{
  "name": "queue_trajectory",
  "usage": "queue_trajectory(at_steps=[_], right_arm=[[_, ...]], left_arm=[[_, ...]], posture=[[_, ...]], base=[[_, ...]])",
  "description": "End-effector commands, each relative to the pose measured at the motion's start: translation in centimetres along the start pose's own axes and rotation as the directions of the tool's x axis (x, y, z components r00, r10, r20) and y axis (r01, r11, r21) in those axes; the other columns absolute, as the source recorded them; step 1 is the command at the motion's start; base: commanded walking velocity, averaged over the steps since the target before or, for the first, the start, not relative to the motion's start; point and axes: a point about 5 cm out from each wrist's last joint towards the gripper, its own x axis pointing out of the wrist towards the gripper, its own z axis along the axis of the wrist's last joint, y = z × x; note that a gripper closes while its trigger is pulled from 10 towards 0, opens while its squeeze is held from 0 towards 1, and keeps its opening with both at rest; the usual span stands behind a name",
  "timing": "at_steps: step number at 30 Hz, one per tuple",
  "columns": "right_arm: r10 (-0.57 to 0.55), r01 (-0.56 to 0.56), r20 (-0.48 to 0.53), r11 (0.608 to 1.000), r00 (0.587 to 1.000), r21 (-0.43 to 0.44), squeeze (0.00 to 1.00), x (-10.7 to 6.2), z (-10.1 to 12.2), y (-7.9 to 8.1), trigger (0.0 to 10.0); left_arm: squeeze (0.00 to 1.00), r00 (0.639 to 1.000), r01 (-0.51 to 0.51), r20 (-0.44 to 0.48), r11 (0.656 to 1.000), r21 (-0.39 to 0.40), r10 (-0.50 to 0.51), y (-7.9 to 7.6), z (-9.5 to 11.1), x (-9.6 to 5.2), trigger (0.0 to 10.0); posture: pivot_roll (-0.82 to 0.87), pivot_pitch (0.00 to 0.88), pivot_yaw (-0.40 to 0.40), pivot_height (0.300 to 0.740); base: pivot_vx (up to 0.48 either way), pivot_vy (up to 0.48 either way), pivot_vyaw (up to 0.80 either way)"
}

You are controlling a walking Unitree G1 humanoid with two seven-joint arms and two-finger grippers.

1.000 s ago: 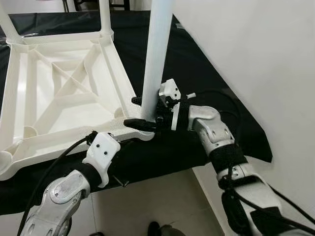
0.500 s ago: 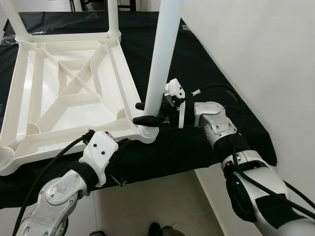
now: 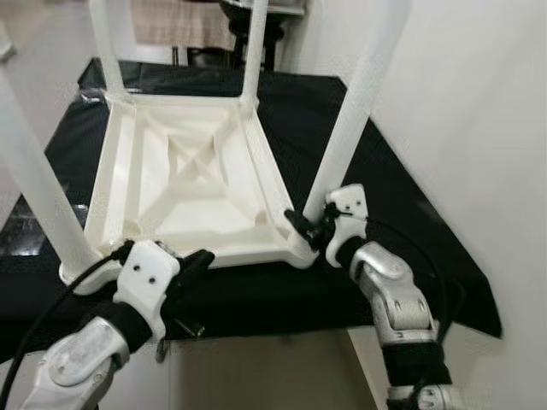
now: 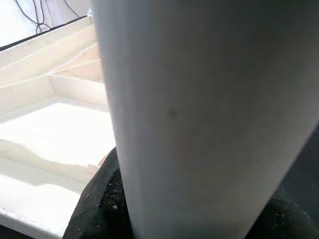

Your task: Building children table

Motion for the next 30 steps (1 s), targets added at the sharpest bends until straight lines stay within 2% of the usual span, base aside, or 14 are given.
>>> queue_trajectory(at_steps=[1,2,4,5,7,8,9,10,12,18,27,28,29,30], right_arm=[[-0.026,0.032,-0.244,0.999,0.969,0.023,0.00,-0.8,-5.1,-0.5,0.0],[0.006,-0.004,-0.224,1.000,0.975,0.008,0.00,-0.2,-4.5,-0.4,10.0],[0.133,-0.137,-0.162,0.990,0.978,-0.016,0.00,0.8,-2.8,-0.1,10.0],[0.236,-0.242,-0.148,0.970,0.960,-0.023,1.00,0.5,-1.9,0.6,10.0],[0.304,-0.310,-0.145,0.950,0.942,-0.023,1.00,0.2,-1.4,1.2,10.0],[0.430,-0.441,-0.123,0.894,0.895,-0.085,1.00,-0.4,0.0,1.7,10.0],[0.430,-0.441,-0.123,0.894,0.895,-0.085,1.00,-0.4,0.0,1.7,10.0],[0.490,-0.502,-0.115,0.855,0.864,-0.132,1.00,-0.4,0.6,1.5,10.0],[0.530,-0.542,-0.113,0.819,0.841,-0.188,0.00,0.0,1.3,0.9,10.0],[0.541,-0.549,-0.098,0.818,0.836,-0.171,0.00,1.3,1.5,-0.2,10.0],[0.657,-0.655,-0.036,0.744,0.753,-0.134,0.00,2.7,3.1,0.1,10.0],[0.692,-0.689,-0.024,0.714,0.721,-0.123,0.00,2.6,3.2,0.3,4.9],[0.692,-0.689,-0.024,0.714,0.721,-0.123,0.00,2.6,3.2,0.3,4.9],[0.722,-0.718,-0.014,0.686,0.692,-0.116,0.00,2.5,3.3,0.4,3.1]], left_arm=[[0.00,1.000,0.029,-0.006,0.999,-0.025,-0.029,-0.6,-0.2,0.1,10.0],[0.00,0.999,0.031,-0.008,0.999,-0.024,-0.031,-0.6,-0.2,0.1,10.0],[0.00,1.000,0.027,-0.013,0.999,-0.020,-0.027,-0.5,-0.2,0.0,10.0],[0.00,1.000,0.025,-0.015,0.999,-0.021,-0.025,-0.5,-0.2,0.0,10.0],[0.00,1.000,0.024,-0.016,0.999,-0.022,-0.024,-0.5,-0.2,0.0,10.0],[0.00,1.000,0.023,-0.017,0.999,-0.024,-0.024,-0.5,-0.2,0.0,10.0],[0.00,1.000,0.023,-0.017,0.999,-0.024,-0.024,-0.5,-0.2,0.0,10.0],[0.00,1.000,0.023,-0.017,0.999,-0.023,-0.024,-0.5,-0.2,0.0,10.0],[0.00,1.000,0.023,-0.019,1.000,-0.020,-0.023,-0.5,-0.2,0.0,10.0],[0.00,0.999,0.018,-0.026,1.000,-0.011,-0.018,-0.5,-0.3,0.0,10.0],[0.00,0.998,0.031,-0.050,0.999,0.008,-0.030,-0.8,-0.7,0.1,10.0],[0.00,0.998,0.031,-0.048,0.999,0.008,-0.030,-0.9,-0.6,0.1,10.0],[0.00,0.998,0.031,-0.048,0.999,0.008,-0.030,-0.9,-0.6,0.1,10.0],[0.00,0.998,0.031,-0.047,0.999,0.008,-0.030,-0.9,-0.6,0.1,10.0]], posture=[[0.12,0.206,-0.150,0.740],[0.13,0.204,-0.150,0.740],[0.13,0.206,-0.152,0.740],[0.13,0.208,-0.152,0.740],[0.13,0.208,-0.152,0.740],[0.13,0.209,-0.155,0.740],[0.13,0.209,-0.155,0.740],[0.13,0.210,-0.159,0.740],[0.13,0.208,-0.160,0.740],[0.15,0.210,-0.166,0.740],[0.16,0.212,-0.173,0.740],[0.16,0.213,-0.176,0.740],[0.16,0.213,-0.176,0.740],[0.16,0.213,-0.176,0.740]], base=[[0.000,0.000,0.00],[0.000,0.000,0.00],[0.000,0.000,0.00],[0.000,0.000,0.00],[0.000,0.000,0.00],[0.000,0.000,0.00],[0.000,0.000,0.00],[0.000,0.000,0.00],[0.000,0.000,0.00],[0.000,0.000,0.00],[0.000,0.000,0.00],[0.000,0.000,0.00],[0.000,0.000,0.00],[0.000,0.000,0.00]])
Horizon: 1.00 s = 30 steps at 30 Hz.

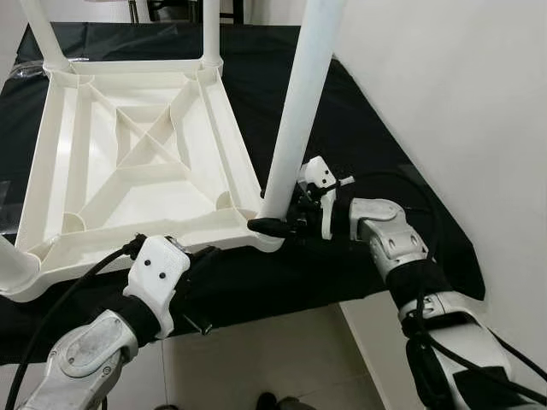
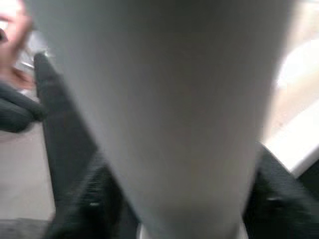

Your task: Building children table

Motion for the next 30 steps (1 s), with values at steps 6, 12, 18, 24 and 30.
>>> queue_trajectory(at_steps=[6,12,18,24,30], right_arm=[[0.105,-0.106,0.048,0.994,0.993,0.005,0.00,-0.1,0.3,0.1,0.0],[0.002,-0.002,0.014,1.000,1.000,-0.016,0.00,-0.6,-0.9,0.0,0.0],[-0.605,0.606,-0.039,0.791,0.795,0.085,0.00,-1.3,-3.3,-1.1,0.0],[-0.621,0.619,-0.091,0.783,0.778,-0.051,0.00,1.1,-4.7,5.3,0.0],[-0.552,0.556,-0.100,0.831,0.828,0.013,0.00,1.7,-4.9,5.0,0.0]], left_arm=[[0.00,1.000,0.014,-0.021,1.000,0.002,-0.014,-0.4,-0.3,0.0,10.0],[0.00,1.000,0.013,-0.018,1.000,0.000,-0.013,-0.5,-0.3,0.1,10.0],[0.00,1.000,0.006,-0.019,1.000,-0.004,-0.006,-0.3,-0.5,0.1,10.0],[0.00,1.000,0.012,0.005,1.000,-0.029,-0.012,-0.3,-0.1,0.4,10.0],[0.00,1.000,0.019,0.002,1.000,-0.020,-0.019,-0.3,-0.2,0.6,10.0]], posture=[[0.15,0.213,-0.180,0.740],[0.11,0.218,-0.198,0.740],[0.07,0.218,-0.211,0.740],[0.06,0.228,-0.177,0.740],[0.05,0.229,-0.183,0.740]], base=[[0.000,0.000,0.00],[0.000,0.000,0.00],[0.000,0.000,0.00],[0.000,0.000,0.00],[0.000,0.000,0.00]])
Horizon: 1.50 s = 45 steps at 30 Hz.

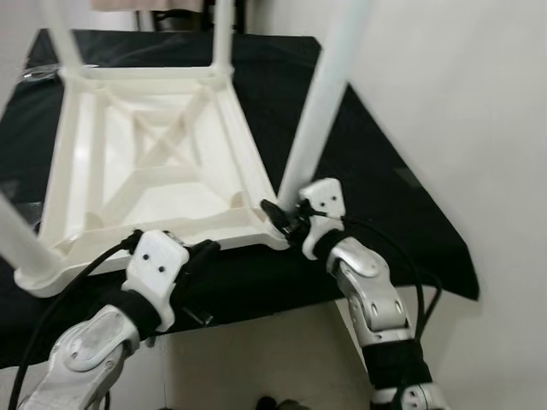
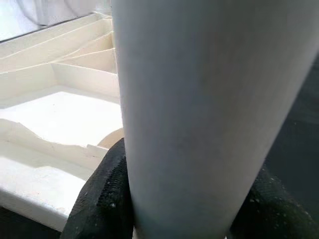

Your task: Building children table

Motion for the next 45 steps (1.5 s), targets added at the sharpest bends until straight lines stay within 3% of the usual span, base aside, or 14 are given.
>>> queue_trajectory(at_steps=[1,2,3,4,5,6,12,14,22,29,31,34,41,45], right_arm=[[0.077,-0.080,-0.155,0.997,0.985,-0.014,0.00,-0.2,-2.7,1.0,5.5],[0.096,-0.099,-0.155,0.995,0.983,-0.017,0.00,-0.2,-2.6,1.2,5.5],[0.133,-0.135,-0.148,0.991,0.980,-0.001,0.00,0.0,-2.3,1.4,10.0],[0.158,-0.155,-0.130,0.987,0.979,0.035,0.63,0.1,-1.7,1.8,10.0],[0.158,-0.155,-0.130,0.987,0.979,0.035,0.63,0.1,-1.7,1.8,10.0],[0.273,-0.268,-0.068,0.960,0.960,0.081,1.00,0.2,-0.5,2.6,10.0],[0.534,-0.538,0.069,0.841,0.843,0.063,1.00,-0.2,2.4,3.6,10.0],[0.639,-0.640,0.066,0.768,0.766,-0.011,0.00,0.7,3.3,2.8,10.0],[0.779,-0.777,0.002,0.626,0.628,-0.064,0.00,2.0,4.1,1.7,10.0],[0.807,-0.807,-0.031,0.588,0.590,-0.057,0.00,3.1,4.6,1.1,10.0],[0.822,-0.823,-0.044,0.566,0.568,-0.050,0.00,3.2,4.5,0.9,0.0],[0.829,-0.831,-0.060,0.554,0.556,-0.045,0.00,3.2,4.2,0.7,0.0],[0.784,-0.792,-0.118,0.607,0.610,-0.059,0.00,3.5,3.1,-0.2,0.0],[0.605,-0.621,-0.163,0.781,0.779,-0.071,0.00,3.8,1.8,-1.6,0.0]], left_arm=[[0.00,1.000,0.010,-0.019,1.000,-0.011,-0.011,-0.2,-0.4,0.0,10.0],[0.00,1.000,0.010,-0.019,1.000,-0.009,-0.010,-0.2,-0.4,-0.1,10.0],[0.00,1.000,0.009,-0.018,1.000,-0.007,-0.009,-0.1,-0.4,-0.1,10.0],[0.00,1.000,0.007,-0.017,1.000,-0.005,-0.007,0.0,-0.4,-0.1,10.0],[0.00,1.000,0.007,-0.017,1.000,-0.005,-0.007,0.0,-0.4,-0.1,10.0],[0.00,1.000,0.007,-0.015,1.000,-0.003,-0.007,0.0,-0.3,0.0,10.0],[0.00,1.000,0.010,-0.007,1.000,-0.003,-0.010,-0.1,-0.2,0.3,10.0],[0.00,1.000,0.014,-0.003,1.000,0.000,-0.014,-0.3,-0.2,0.5,10.0],[0.00,1.000,0.005,-0.001,1.000,0.019,-0.005,-0.1,0.0,0.5,10.0],[0.00,1.000,-0.002,-0.005,0.999,0.032,0.002,0.2,0.1,0.2,10.0],[0.00,1.000,-0.004,-0.010,0.999,0.036,0.004,0.2,0.1,0.1,10.0],[0.00,1.000,-0.004,-0.011,0.999,0.038,0.005,0.2,0.1,0.1,10.0],[0.00,1.000,0.007,-0.009,0.999,0.035,-0.007,0.0,0.1,0.4,10.0],[0.00,1.000,0.011,-0.011,0.999,0.031,-0.010,-0.1,0.0,0.4,10.0]], posture=[[0.06,0.228,-0.183,0.740],[0.06,0.227,-0.183,0.740],[0.06,0.224,-0.182,0.740],[0.06,0.224,-0.182,0.740],[0.06,0.224,-0.182,0.740],[0.06,0.220,-0.185,0.740],[0.07,0.209,-0.187,0.740],[0.08,0.201,-0.191,0.740],[0.14,0.190,-0.197,0.740],[0.16,0.201,-0.198,0.740],[0.16,0.205,-0.194,0.740],[0.16,0.208,-0.191,0.740],[0.15,0.211,-0.189,0.740],[0.14,0.217,-0.189,0.740]], base=[[0.000,0.000,0.00],[0.000,0.000,0.00],[0.000,0.000,0.00],[0.000,0.000,0.00],[0.000,0.000,0.00],[0.000,0.000,0.00],[0.000,0.000,0.00],[0.000,0.000,0.00],[0.000,0.000,0.00],[0.000,0.000,0.00],[0.000,0.000,0.00],[0.000,0.000,0.00],[0.000,0.000,0.00],[0.000,0.000,0.00]])
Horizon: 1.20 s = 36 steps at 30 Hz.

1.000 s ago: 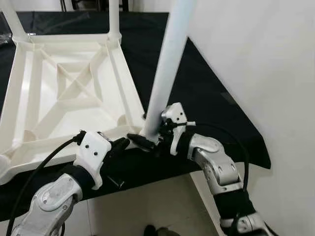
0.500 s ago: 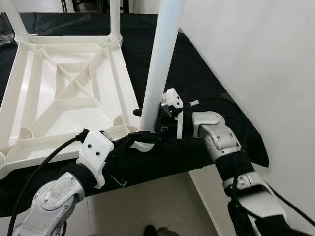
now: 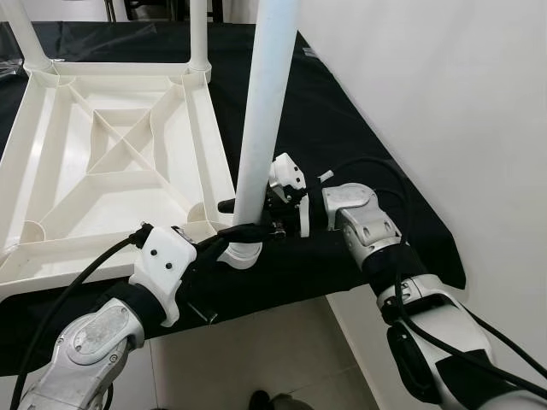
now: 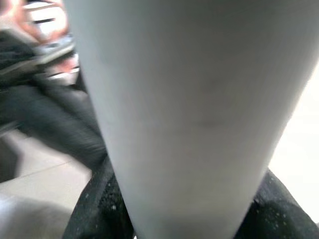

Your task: Building children table

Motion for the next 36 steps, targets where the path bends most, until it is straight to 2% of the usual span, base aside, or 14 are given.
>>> queue_trajectory(at_steps=[1,3,5,7,10,19,20,21,22,23,28,31,32,36], right_arm=[[-0.266,0.275,-0.126,0.959,0.956,0.060,0.00,-0.8,-3.1,-0.5,0.0],[-0.373,0.388,-0.157,0.919,0.914,0.076,0.00,-0.9,-4.1,-0.4,0.0],[-0.766,0.811,-0.285,0.580,0.576,0.080,0.00,-1.8,-6.9,-0.2,0.0],[-0.770,0.817,-0.300,0.574,0.564,0.062,0.00,-1.2,-7.7,1.7,0.0],[-0.718,0.749,-0.254,0.661,0.648,0.042,0.00,0.6,-7.0,3.6,0.0],[-0.622,0.641,-0.174,0.764,0.763,0.079,0.00,2.4,-4.6,2.7,0.0],[-0.624,0.638,-0.144,0.764,0.768,0.091,0.00,2.9,-3.9,2.9,10.0],[-0.624,0.638,-0.144,0.764,0.768,0.091,0.00,2.9,-3.9,2.9,10.0],[-0.563,0.564,-0.054,0.816,0.825,0.127,1.00,3.6,-2.0,3.8,10.0],[-0.563,0.564,-0.054,0.816,0.825,0.127,1.00,3.6,-2.0,3.8,10.0],[-0.252,0.243,0.161,0.967,0.954,0.075,1.00,4.0,1.2,5.0,10.0],[-0.205,0.199,0.184,0.979,0.961,0.047,1.00,3.9,1.6,5.0,10.0],[-0.152,0.155,0.168,0.988,0.974,-0.004,0.00,3.6,1.6,4.8,10.0],[-0.042,0.046,0.071,0.998,0.997,-0.051,0.00,2.9,0.7,3.2,10.0]], left_arm=[[0.00,0.999,0.021,-0.027,1.000,-0.011,-0.021,-0.3,-0.5,-0.1,10.0],[0.00,0.999,0.022,-0.028,1.000,-0.012,-0.022,-0.3,-0.5,-0.1,10.0],[0.00,0.999,0.032,-0.034,0.999,-0.013,-0.033,-0.3,-0.7,-0.2,10.0],[0.00,0.999,0.039,-0.034,0.999,-0.014,-0.040,-0.3,-0.6,-0.1,10.0],[0.00,0.998,0.047,-0.029,0.999,-0.018,-0.048,-0.5,-0.6,0.0,10.0],[0.00,0.999,0.037,-0.022,0.999,-0.013,-0.037,-0.3,-0.4,0.0,10.0],[0.00,0.999,0.033,-0.025,0.999,-0.010,-0.033,-0.2,-0.5,0.0,10.0],[0.00,0.999,0.033,-0.025,0.999,-0.010,-0.033,-0.2,-0.5,0.0,10.0],[0.00,0.999,0.028,-0.026,1.000,-0.008,-0.028,0.0,-0.5,-0.1,10.0],[0.00,0.999,0.028,-0.026,1.000,-0.008,-0.028,0.0,-0.5,-0.1,10.0],[0.00,0.999,0.037,-0.022,0.999,-0.012,-0.037,-0.3,-0.5,0.1,10.0],[0.00,0.999,0.039,-0.021,0.999,-0.014,-0.039,-0.4,-0.5,0.1,10.0],[0.00,0.999,0.040,-0.021,0.999,-0.014,-0.041,-0.5,-0.5,0.2,10.0],[0.00,0.999,0.034,-0.021,0.999,-0.014,-0.034,-0.4,-0.4,0.1,10.0]], posture=[[0.13,0.217,-0.189,0.740],[0.13,0.218,-0.189,0.740],[0.12,0.225,-0.185,0.740],[0.13,0.230,-0.179,0.740],[0.13,0.219,-0.174,0.740],[0.13,0.212,-0.188,0.740],[0.13,0.212,-0.187,0.740],[0.13,0.212,-0.187,0.740],[0.13,0.212,-0.186,0.740],[0.13,0.212,-0.186,0.740],[0.13,0.215,-0.183,0.740],[0.13,0.216,-0.184,0.740],[0.13,0.218,-0.185,0.740],[0.14,0.230,-0.194,0.740]], base=[[0.000,0.000,0.00],[0.000,0.000,0.00],[0.000,0.000,0.00],[0.000,0.000,0.00],[0.000,0.000,0.00],[0.000,0.000,0.00],[0.000,0.000,0.00],[0.000,0.000,0.00],[0.000,0.000,0.00],[0.000,0.000,0.00],[0.000,0.000,0.00],[0.000,0.000,0.00],[0.000,0.000,0.00],[0.000,0.000,0.00]])
